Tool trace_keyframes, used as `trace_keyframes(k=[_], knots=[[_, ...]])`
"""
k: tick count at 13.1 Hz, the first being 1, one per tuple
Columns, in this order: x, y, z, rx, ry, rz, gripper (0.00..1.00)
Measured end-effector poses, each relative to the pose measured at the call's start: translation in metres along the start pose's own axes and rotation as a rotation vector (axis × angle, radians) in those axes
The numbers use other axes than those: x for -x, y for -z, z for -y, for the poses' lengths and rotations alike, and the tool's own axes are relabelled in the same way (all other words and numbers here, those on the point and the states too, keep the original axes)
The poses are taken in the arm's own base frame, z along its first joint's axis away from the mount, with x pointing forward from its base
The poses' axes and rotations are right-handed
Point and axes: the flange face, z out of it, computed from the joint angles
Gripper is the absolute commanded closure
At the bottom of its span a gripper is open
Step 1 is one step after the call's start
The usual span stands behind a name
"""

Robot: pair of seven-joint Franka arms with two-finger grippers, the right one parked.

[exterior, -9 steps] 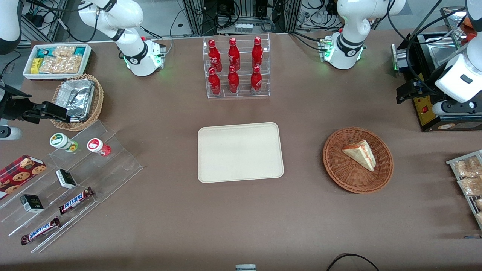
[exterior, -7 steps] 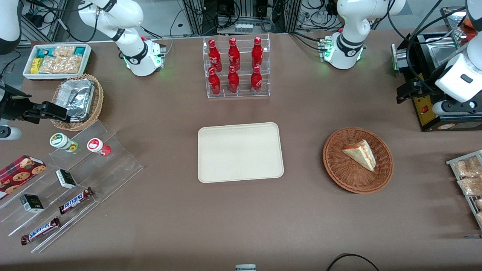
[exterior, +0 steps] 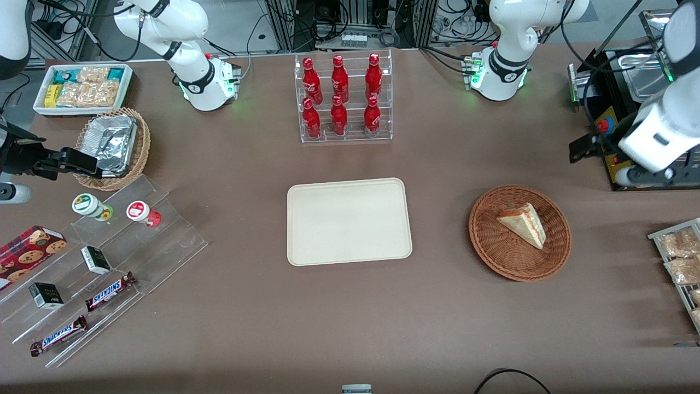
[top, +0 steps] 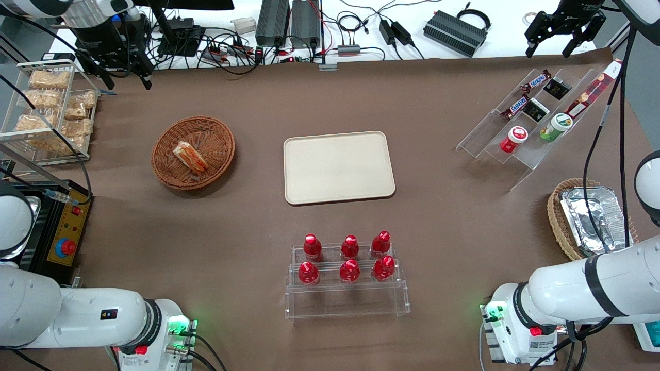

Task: Place sandwich from basket to tray
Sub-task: 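Move the left gripper over the wicker basket above the wrapped sandwich, then lower the open left gripper and close it on the sandwich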

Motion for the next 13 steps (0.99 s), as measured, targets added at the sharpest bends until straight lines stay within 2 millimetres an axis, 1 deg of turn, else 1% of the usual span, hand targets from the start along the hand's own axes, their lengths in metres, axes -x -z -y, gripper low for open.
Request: trace_keyframes(k=[2, 4, 6, 9, 11, 13], knots=[[-0.020, -0.029, -0.001, 0.002, -0.001, 0.008, 0.00], [-0.035, -0.060, -0.002, 0.004, -0.003, -0.010, 0.00], [-0.041, -0.090, -0.003, 0.005, 0.004, -0.025, 0.00], [-0.044, -0.131, -0.004, 0.008, 0.090, -0.030, 0.00], [-0.048, -0.151, -0.006, 0.010, 0.147, -0.035, 0.00], [-0.050, -0.166, -0.007, 0.013, 0.220, -0.045, 0.00]])
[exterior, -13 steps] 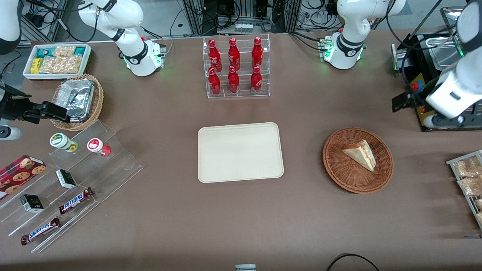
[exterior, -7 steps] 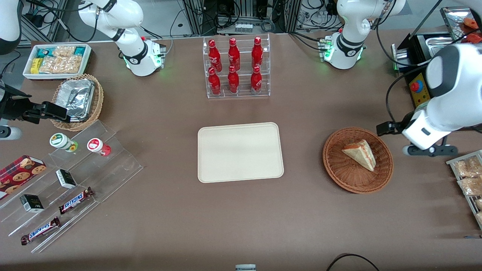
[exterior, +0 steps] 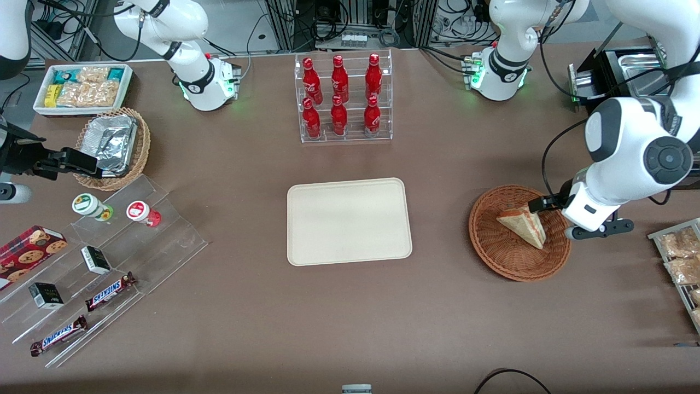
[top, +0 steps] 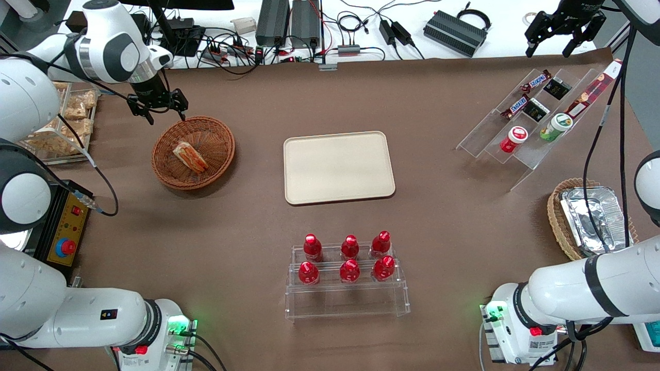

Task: Place sandwich from basket to tray
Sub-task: 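Lower the open left gripper and close it on the sandwich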

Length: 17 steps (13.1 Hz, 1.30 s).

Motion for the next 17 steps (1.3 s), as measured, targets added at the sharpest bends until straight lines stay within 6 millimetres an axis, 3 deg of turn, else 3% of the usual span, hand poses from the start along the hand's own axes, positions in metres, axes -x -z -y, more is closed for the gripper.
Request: trace_keyframes(k=[6, 10, 14, 17], knots=[[0.004, -0.030, -0.002, 0.020, 0.364, -0.040, 0.00], [0.004, -0.040, -0.003, 0.041, 0.474, -0.072, 0.00], [0.015, -0.072, 0.000, 0.051, 0.501, -0.084, 0.00], [0.021, -0.085, 0.003, 0.048, 0.517, -0.077, 0.00]])
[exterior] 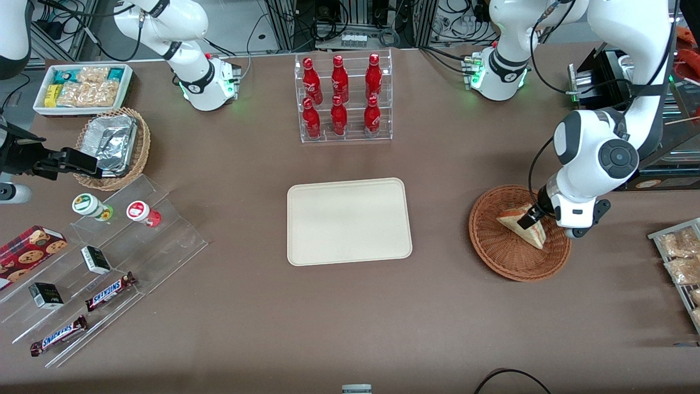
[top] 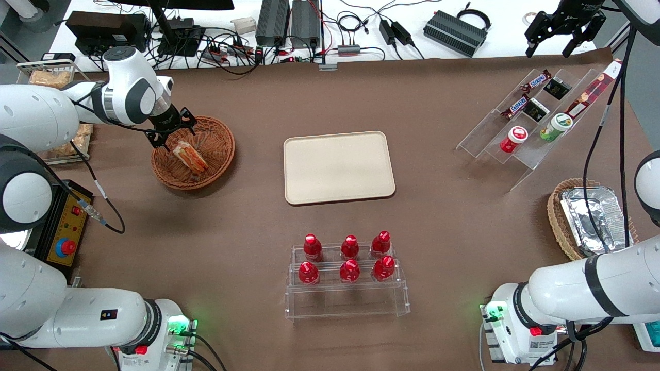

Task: Place sandwich from basket to tray
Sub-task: 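Lower the open left gripper and close it on the sandwich, then lift the sandwich and carry it over the cream tray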

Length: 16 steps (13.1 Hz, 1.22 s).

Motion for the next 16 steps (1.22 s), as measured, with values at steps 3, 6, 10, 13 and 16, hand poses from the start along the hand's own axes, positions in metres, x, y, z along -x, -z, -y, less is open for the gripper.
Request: trace_keyframes(k=[3, 6, 10, 13, 16], knots=[[0.000, -0.011, 0.005, 0.021, 0.015, -0.020, 0.00], [0.002, -0.034, 0.007, 0.031, 0.055, -0.020, 0.00], [0.001, -0.051, 0.007, 0.034, 0.085, -0.004, 0.42], [0.000, -0.056, 0.006, 0.047, 0.126, 0.006, 0.98], [0.000, -0.056, 0.007, 0.045, 0.134, 0.008, 1.00]])
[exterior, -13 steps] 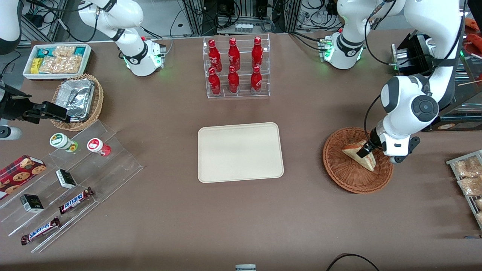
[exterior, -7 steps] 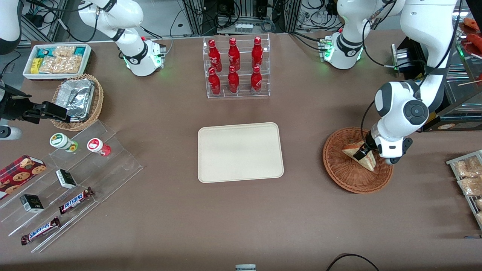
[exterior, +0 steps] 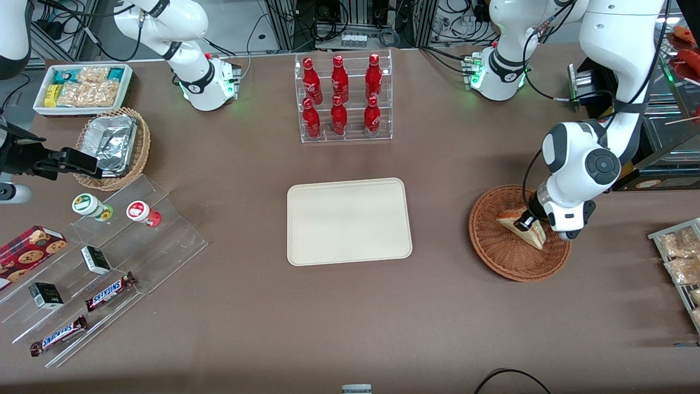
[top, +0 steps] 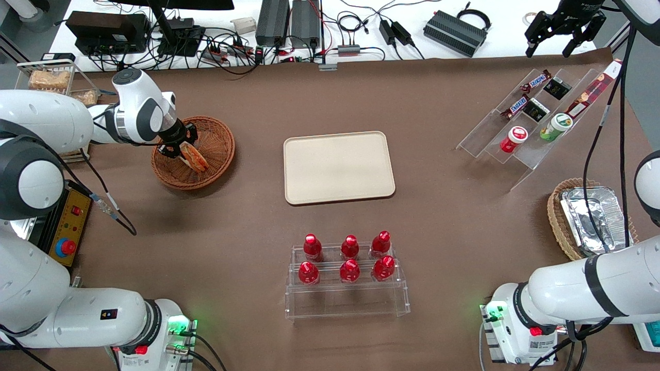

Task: Place sandwich from basket to tray
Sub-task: 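Lift the sandwich and carry it over the cream tray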

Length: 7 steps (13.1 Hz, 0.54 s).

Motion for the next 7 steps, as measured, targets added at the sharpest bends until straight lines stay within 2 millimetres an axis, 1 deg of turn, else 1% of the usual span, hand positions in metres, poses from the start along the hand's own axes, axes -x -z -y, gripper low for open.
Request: trace_keyframes(k=[1, 2, 3, 4, 7], knots=[[0.000, 0.002, 0.000, -0.004, 0.000, 0.003, 1.00], [-0.001, 0.009, -0.003, -0.007, -0.002, 0.006, 1.00], [-0.001, 0.021, -0.008, -0.015, -0.008, 0.013, 1.00], [-0.002, 0.039, -0.015, -0.031, -0.017, 0.028, 1.00], [-0.006, 0.103, -0.045, -0.053, -0.112, 0.057, 1.00]])
